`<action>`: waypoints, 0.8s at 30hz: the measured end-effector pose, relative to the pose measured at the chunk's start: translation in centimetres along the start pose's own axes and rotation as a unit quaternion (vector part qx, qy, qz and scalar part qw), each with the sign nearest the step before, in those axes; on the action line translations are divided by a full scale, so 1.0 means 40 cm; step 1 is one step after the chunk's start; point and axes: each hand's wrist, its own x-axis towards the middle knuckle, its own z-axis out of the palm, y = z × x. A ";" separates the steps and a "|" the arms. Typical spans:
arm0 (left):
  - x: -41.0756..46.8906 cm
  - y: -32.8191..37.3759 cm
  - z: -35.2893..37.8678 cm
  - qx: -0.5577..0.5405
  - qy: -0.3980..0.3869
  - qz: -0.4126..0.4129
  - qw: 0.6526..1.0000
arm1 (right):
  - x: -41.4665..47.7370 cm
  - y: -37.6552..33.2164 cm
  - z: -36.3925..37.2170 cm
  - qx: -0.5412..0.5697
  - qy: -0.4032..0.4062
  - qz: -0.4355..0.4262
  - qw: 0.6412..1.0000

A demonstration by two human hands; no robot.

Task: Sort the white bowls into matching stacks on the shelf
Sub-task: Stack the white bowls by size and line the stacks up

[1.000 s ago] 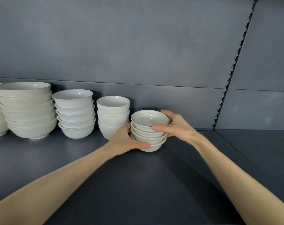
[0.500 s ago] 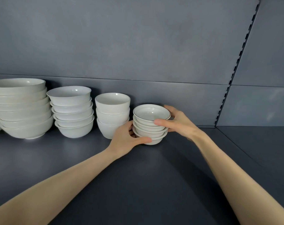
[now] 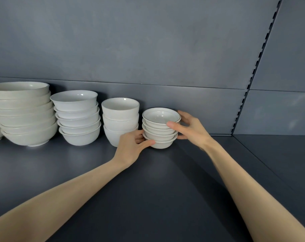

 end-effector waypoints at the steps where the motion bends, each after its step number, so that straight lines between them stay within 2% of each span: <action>1: 0.000 0.000 0.000 0.002 0.001 0.001 1.000 | 0.001 0.002 0.002 -0.001 0.003 -0.004 1.000; 10: 0.003 -0.002 0.001 0.024 0.009 0.010 1.000 | 0.013 0.014 0.017 -0.026 0.056 -0.008 0.998; 24: 0.009 -0.013 0.000 0.070 0.020 0.024 0.997 | 0.008 0.011 0.014 -0.030 0.050 -0.003 0.998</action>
